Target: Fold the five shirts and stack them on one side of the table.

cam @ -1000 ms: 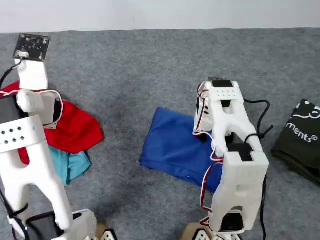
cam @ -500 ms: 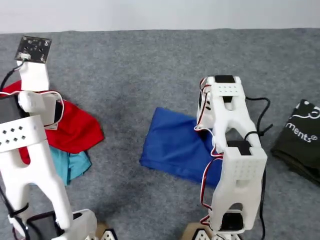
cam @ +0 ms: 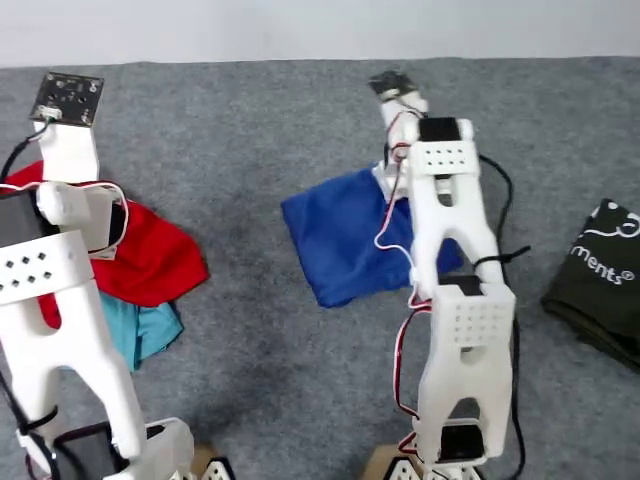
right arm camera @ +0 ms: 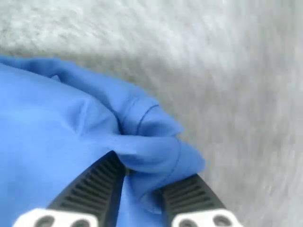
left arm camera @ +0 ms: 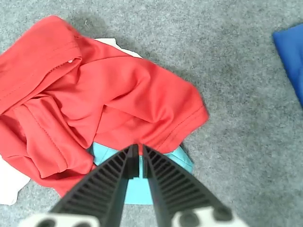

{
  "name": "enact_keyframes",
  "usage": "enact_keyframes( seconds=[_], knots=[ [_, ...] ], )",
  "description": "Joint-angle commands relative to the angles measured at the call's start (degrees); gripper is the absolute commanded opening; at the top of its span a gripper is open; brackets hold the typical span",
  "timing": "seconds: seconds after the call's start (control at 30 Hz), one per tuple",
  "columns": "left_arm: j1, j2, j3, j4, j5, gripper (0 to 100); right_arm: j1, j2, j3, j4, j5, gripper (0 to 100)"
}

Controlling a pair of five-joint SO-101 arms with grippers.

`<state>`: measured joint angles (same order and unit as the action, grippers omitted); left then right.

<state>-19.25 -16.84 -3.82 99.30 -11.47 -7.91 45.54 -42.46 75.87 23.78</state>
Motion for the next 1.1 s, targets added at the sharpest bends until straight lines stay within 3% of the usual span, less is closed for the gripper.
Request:
enact_keyframes(
  seconds=[0.0, 0.17, 0.27, 0.37, 0.57, 0.83, 1.07],
  knots=[
    [-0.3, -2.1, 0.7, 1.2, 0.0, 2, -1.8, 2.9, -7.2, -4.4, 11.4, 0.9],
    [-0.3, -2.2, 4.5, 1.2, 0.0, 2, -3.5, 10.0, -15.3, -5.3, 22.5, 0.9],
    [-0.3, -2.2, 5.0, 1.2, 0.0, 2, -3.5, 12.6, -19.9, -5.2, 23.2, 1.8],
    [-0.3, -2.2, 5.0, 1.2, 0.0, 2, -3.1, 14.2, -23.9, -3.1, 22.7, 11.0],
    [-0.3, -2.2, 5.0, 1.2, 0.0, 2, -2.3, 14.5, -32.1, -0.7, 8.1, 25.4],
    [-0.3, -2.2, 5.1, 1.2, 0.1, 2, -0.6, 14.3, -43.8, 9.5, -6.8, 25.5],
    [-0.1, -2.2, 5.1, 1.2, 0.1, 2, -1.6, 14.1, -54.1, 21.9, -32.1, 25.4]
  ],
)
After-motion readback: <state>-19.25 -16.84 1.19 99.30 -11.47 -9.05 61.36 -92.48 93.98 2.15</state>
